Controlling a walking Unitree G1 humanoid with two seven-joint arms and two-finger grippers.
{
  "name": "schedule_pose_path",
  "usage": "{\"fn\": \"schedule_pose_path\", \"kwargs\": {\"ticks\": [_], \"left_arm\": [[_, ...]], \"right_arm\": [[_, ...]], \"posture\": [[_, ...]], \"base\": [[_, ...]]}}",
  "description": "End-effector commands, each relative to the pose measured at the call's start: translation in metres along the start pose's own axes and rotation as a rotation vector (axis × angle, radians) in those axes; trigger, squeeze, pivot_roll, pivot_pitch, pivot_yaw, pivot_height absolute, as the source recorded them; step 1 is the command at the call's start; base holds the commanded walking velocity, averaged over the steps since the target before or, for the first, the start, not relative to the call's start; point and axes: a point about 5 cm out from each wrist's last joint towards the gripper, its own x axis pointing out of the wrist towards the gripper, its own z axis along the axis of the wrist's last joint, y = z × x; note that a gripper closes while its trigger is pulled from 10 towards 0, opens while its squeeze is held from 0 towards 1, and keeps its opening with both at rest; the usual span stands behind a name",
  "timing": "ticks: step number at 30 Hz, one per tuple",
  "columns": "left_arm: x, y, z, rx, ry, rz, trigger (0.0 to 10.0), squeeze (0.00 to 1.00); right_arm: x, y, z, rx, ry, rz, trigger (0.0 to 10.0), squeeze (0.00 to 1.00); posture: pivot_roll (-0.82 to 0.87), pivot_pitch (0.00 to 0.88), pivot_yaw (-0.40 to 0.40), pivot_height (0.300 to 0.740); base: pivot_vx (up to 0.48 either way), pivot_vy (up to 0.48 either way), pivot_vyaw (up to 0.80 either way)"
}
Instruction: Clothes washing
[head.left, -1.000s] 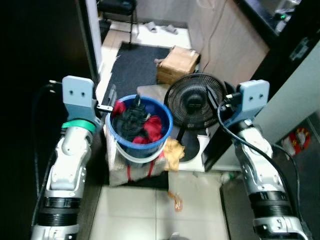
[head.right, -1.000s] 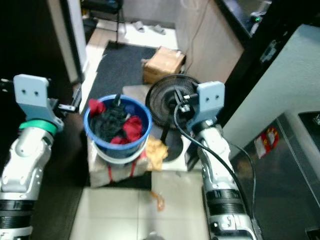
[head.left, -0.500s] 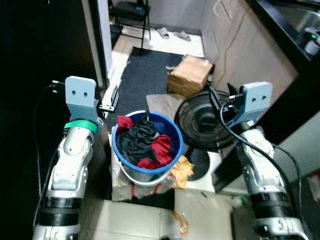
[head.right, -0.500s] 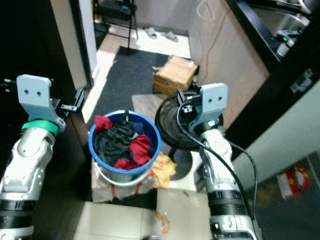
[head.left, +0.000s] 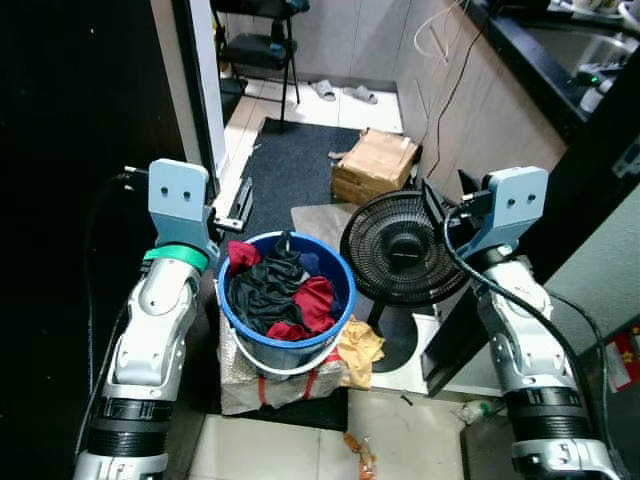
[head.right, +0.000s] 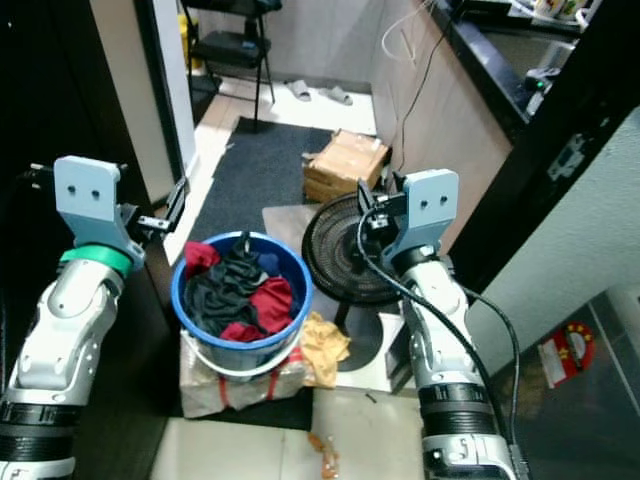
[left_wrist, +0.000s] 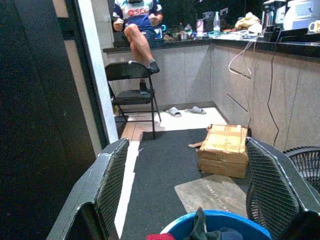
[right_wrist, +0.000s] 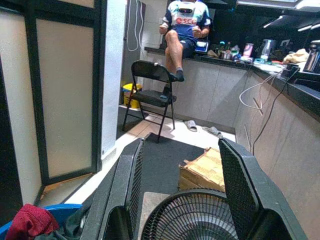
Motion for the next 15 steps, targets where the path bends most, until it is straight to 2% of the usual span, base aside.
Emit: {"fn": "schedule_pose_path", "kwargs": {"ticks": [1,4,13,15], "left_arm": [[-0.0022,0.0007,-0.0032,0.014,0.011,0.007,10.0,0.0],[-0.0022,0.0008,-0.003,0.014,0.01,0.008,10.0,0.0],[-0.0023,0.0005,-0.003,0.017,0.008,0.007,10.0,0.0],[-0.0022,0.0005,-0.0031,0.016,0.009,0.008,10.0,0.0]], "right_arm": [[-0.0017,-0.0013,-0.0011,-0.008,0.008,0.002,10.0,0.0],[-0.0016,-0.0012,-0.0008,-0.007,0.006,0.004,10.0,0.0],[-0.002,-0.0014,-0.0007,-0.004,0.006,0.004,10.0,0.0],[-0.0019,-0.0017,-0.0002,0.003,0.004,-0.001,10.0,0.0]], "posture": [[0.02,0.01,-0.027,0.74],[0.02,0.01,-0.027,0.74],[0.02,0.012,-0.027,0.74],[0.02,0.012,-0.027,0.74]], "base": [[0.27,0.0,0.46],[0.341,0.0,0.74],[0.48,0.0,0.76],[0.48,0.0,0.24]]}}
